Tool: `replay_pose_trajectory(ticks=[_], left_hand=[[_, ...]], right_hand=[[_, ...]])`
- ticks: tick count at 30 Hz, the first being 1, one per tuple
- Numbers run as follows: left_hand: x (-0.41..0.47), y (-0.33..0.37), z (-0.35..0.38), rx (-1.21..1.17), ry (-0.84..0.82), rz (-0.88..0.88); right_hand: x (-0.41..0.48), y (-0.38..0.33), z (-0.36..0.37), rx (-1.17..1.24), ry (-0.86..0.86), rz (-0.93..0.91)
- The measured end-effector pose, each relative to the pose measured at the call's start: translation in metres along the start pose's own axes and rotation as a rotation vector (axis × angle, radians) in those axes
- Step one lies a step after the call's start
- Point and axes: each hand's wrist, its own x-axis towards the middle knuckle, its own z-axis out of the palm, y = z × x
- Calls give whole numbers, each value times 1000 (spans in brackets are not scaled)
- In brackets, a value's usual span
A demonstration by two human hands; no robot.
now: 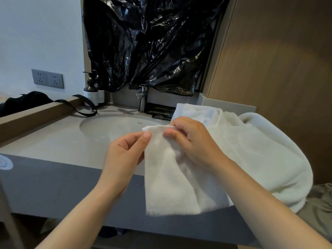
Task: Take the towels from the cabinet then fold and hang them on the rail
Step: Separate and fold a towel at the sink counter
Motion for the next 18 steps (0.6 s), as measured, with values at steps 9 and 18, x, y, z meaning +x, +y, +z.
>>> replay_pose_trajectory(ticks=[9,18], left_hand=[[16,-1,4,110,63,117],[55,17,0,279,38,282]], right_hand=[[10,27,-17,181,-225,240],[39,23,-52,148,-312,197]])
